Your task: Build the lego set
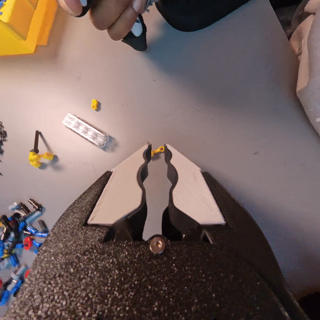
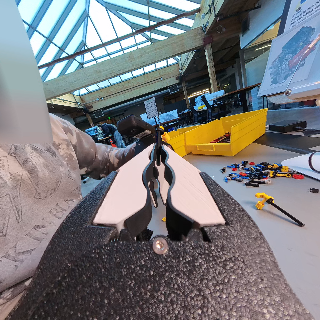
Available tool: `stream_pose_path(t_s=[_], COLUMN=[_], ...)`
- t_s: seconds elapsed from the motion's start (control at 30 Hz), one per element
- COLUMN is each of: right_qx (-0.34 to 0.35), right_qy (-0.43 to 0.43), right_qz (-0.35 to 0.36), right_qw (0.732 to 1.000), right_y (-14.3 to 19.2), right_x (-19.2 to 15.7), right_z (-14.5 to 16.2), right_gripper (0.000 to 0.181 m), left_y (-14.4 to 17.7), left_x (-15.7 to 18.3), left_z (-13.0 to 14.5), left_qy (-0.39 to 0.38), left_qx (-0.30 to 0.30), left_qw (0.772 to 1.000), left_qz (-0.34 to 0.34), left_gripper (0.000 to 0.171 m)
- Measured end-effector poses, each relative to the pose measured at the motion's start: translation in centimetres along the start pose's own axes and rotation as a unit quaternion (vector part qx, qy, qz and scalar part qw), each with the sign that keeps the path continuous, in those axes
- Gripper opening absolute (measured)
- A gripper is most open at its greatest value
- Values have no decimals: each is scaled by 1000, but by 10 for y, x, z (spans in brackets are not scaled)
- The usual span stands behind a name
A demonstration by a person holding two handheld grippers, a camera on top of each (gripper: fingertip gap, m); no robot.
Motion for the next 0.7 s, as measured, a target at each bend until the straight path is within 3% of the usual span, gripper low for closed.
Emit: stream_pose_path(t_s=[0.2,0.37,0.7], right_qx=[-1,-3,2], right_qy=[2,5,-1], right_qz=[6,4,-8], right_qw=[1000,1000,1000], right_y=[5,5,4], right_x=[1,0,-2], right_z=[-2,-3,-2], right_gripper=[3,3,3], left_y=[-17,-30,-26], left_x=[-3,-7,-6], left_z=[-15,-8,6], left_qy=[-136,-185,-94], left_qx=[-61,-123,-95], left_qw=[983,963,982], left_qz=[112,153,132], left_gripper=[18,17,7])
Point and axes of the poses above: each gripper's, where its closed fingertips meet, y back along the fingers, z out of its underside, x = y × z across the jaws, the point moved 7 cm from there along y, back along the fingers, and after that the axes turned 12 degrees about -z, right-handed, at the moved point
